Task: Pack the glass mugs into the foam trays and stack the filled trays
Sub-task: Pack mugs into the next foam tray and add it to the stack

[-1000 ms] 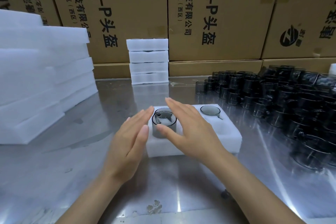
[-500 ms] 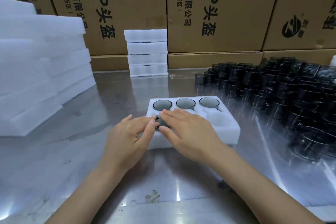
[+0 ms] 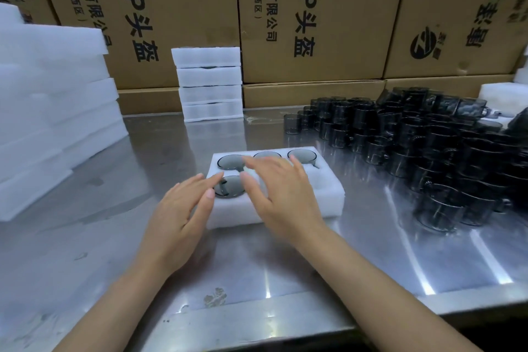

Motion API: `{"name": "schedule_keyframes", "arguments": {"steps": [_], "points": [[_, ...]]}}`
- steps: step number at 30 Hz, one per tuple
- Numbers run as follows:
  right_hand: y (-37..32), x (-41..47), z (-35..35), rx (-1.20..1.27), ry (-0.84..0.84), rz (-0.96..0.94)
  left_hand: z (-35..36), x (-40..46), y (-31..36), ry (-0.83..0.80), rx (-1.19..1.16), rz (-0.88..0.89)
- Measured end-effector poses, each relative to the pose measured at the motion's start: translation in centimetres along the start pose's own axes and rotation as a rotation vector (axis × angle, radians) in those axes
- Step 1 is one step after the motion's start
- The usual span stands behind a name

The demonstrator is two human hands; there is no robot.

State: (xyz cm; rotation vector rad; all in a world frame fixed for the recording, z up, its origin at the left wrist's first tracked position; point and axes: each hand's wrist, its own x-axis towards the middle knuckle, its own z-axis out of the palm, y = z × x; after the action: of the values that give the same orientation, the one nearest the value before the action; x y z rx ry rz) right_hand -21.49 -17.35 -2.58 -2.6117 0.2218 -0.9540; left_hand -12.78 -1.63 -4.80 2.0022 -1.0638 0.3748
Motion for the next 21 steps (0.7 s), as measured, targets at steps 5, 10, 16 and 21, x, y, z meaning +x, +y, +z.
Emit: {"name": "schedule_keyframes", "arguments": {"steps": [5, 10, 16, 21], "points": [[3.4, -0.5, -2.5, -0.091, 0.379, 0.365, 0.0, 0.1, -0.5, -0.037, -0.056, -0.006], [6.5, -1.4, -4.2, -0.302, 0.3, 0.722, 0.0, 0.2, -0.9, -0.009, -0.111, 0.009], [8.0, -1.7, -5.6, -0.323, 0.243, 0.867, -0.2, 0.2, -1.1, 0.002, -0.149, -0.024], [8.3, -1.7, -5.8, -0.409, 0.204, 0.828, -0.3, 0.3, -1.0, -0.014, -0.158, -0.057]]}}
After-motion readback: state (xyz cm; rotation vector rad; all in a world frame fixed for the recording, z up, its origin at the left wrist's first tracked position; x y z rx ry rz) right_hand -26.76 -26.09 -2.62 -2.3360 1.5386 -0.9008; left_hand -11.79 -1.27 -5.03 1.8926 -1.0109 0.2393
